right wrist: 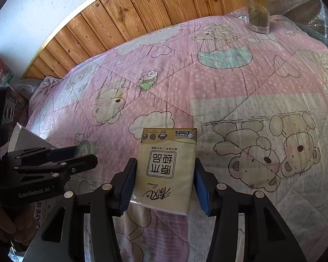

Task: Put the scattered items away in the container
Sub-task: 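Carry the tape roll and tissue pack over the white box with both tools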

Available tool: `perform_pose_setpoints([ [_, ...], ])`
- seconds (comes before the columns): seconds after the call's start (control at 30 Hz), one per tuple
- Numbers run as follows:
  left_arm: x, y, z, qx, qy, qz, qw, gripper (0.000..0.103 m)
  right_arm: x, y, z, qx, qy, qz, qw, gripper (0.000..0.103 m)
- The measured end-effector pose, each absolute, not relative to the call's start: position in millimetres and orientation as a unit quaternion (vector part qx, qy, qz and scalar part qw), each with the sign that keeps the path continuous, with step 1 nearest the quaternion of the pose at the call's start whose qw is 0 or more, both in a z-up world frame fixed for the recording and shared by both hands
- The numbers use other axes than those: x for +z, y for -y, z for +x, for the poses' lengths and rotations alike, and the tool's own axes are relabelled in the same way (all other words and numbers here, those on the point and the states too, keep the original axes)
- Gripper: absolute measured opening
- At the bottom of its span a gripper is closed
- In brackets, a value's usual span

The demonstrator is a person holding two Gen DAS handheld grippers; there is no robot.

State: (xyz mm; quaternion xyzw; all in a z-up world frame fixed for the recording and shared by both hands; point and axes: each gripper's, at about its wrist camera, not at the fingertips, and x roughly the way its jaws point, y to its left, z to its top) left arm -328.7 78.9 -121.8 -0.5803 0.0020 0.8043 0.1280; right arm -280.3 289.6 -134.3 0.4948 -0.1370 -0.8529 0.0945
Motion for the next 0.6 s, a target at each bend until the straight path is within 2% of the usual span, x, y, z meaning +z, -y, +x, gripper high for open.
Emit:
perform_pose_setpoints([
  [0.6, -61, -75, -242, 0.822, 0.025, -0.554, 0.13, 0.049, -103, -260, -208, -0.852, 0.138, 0.49, 0.12, 0.051],
])
